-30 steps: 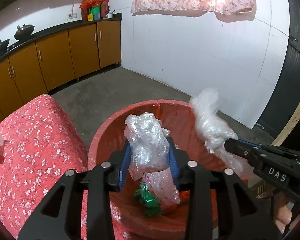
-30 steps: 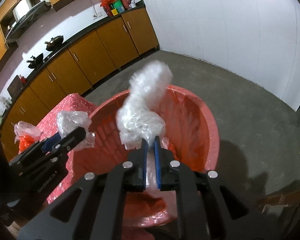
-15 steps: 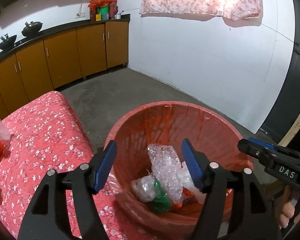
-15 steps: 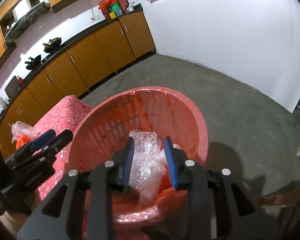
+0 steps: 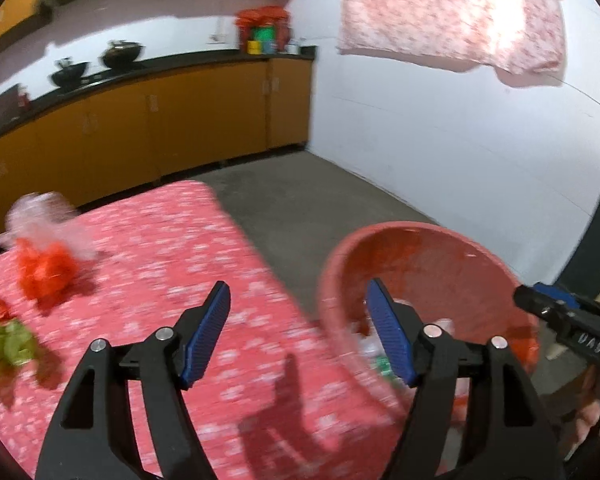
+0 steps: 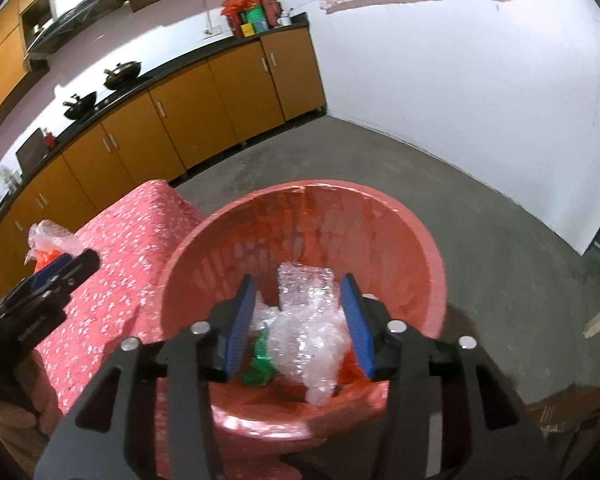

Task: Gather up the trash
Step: 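Move both open tools back toward the remaining bags on the table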

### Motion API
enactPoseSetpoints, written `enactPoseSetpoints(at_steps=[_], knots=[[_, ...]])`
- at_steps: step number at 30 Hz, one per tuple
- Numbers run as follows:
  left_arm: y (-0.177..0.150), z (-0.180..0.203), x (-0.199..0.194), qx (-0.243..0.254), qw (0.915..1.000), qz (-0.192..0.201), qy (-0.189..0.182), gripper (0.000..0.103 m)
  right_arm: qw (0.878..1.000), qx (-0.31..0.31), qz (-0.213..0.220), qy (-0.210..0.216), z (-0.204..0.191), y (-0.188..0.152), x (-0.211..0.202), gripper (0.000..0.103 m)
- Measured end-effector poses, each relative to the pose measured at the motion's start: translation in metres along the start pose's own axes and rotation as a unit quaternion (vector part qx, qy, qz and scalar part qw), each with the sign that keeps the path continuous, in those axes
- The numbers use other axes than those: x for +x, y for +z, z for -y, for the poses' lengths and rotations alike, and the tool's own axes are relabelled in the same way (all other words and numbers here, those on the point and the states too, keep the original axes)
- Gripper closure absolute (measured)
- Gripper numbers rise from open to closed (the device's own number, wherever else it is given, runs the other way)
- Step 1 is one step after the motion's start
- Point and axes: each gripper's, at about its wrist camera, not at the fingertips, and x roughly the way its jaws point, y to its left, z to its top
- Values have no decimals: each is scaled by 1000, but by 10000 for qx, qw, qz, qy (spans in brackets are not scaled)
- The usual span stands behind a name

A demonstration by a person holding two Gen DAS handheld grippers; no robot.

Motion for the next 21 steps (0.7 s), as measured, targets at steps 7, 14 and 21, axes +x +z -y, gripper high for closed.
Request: enactPoseSetpoints(at_steps=[7, 14, 21], knots=[[-22, -88, -46, -182, 9927, 167, 1181, 21, 9987, -450, 38, 254, -46, -5, 0, 28], [-47, -203, -85, -950, 9642, 84, 2475, 19, 9951, -786, -70, 597, -97, -12, 9, 27], [-67, -252, -86, -1251, 9581, -216, 2569, 22, 9895, -1138, -202, 870, -151, -21, 16, 27]])
